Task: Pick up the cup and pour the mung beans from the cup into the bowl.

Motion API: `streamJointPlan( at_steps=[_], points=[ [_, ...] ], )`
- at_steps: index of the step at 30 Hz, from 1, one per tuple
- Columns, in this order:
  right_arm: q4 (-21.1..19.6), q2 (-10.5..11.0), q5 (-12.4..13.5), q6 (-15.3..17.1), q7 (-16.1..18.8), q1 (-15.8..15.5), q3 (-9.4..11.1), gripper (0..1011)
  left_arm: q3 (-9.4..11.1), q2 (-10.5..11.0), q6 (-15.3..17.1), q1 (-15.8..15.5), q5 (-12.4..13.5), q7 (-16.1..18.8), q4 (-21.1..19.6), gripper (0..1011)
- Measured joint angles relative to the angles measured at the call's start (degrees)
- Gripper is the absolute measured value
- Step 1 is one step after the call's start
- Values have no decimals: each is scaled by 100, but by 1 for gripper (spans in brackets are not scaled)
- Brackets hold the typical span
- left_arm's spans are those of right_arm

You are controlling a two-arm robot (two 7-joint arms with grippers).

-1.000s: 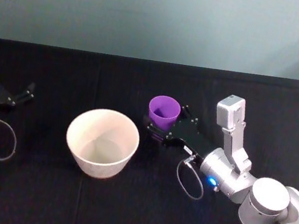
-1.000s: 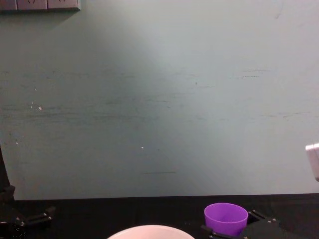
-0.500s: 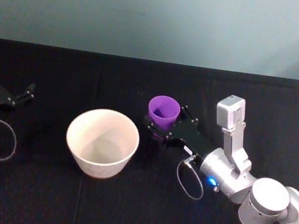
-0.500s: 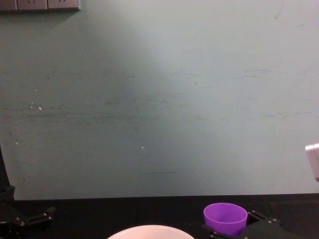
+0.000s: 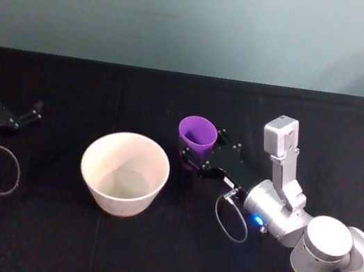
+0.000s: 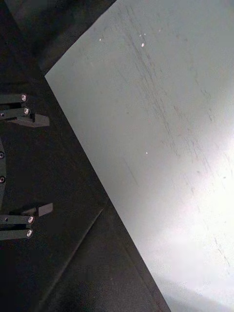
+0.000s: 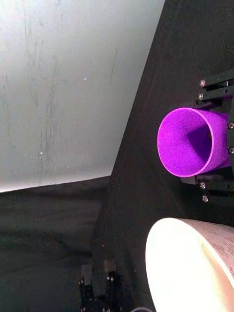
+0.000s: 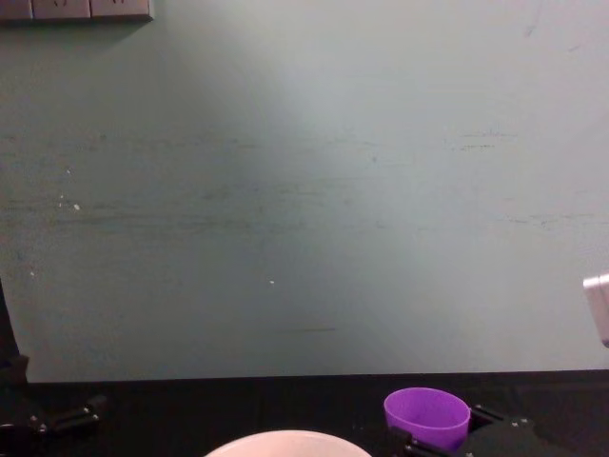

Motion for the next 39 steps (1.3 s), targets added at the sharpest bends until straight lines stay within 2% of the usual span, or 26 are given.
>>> streamJointPlan(
  at_steps=[4,10,11,12,15,17,18,23,25,26,27,33,39],
  points=[
    [0,1,8,3,4,0,3,742,0,0,0,0,0,0,0,1011],
    [-256,83,277,372,298,-86,206,735,0,0,0,0,0,0,0,1011],
    [-449,125,334,551,293,-144,266,735,0,0,0,0,0,0,0,1012],
    [-449,125,334,551,293,-144,266,735,0,0,0,0,0,0,0,1012],
    [-1057,271,436,1080,160,-302,389,735,0,0,0,0,0,0,0,1012],
    [-1314,344,480,1271,113,-357,431,735,0,0,0,0,0,0,0,1012],
    [-1604,428,531,1469,65,-412,474,735,0,0,0,0,0,0,0,1011],
    [-2408,675,677,2003,-117,-532,610,735,0,0,0,0,0,0,0,1011],
    [-2845,819,776,2325,-250,-553,687,735,-1,0,0,0,0,0,0,1011],
    [-2845,819,776,2325,-250,-553,687,735,0,0,0,0,0,0,0,1011],
    [-3032,886,810,2464,-312,-551,715,735,0,0,0,0,0,0,0,1012],
    [-3483,1087,896,2902,-518,-470,756,735,0,0,0,0,0,0,0,1011],
    [-3644,1190,901,3050,-597,-412,740,735,0,0,0,0,0,0,0,1011]
  ],
)
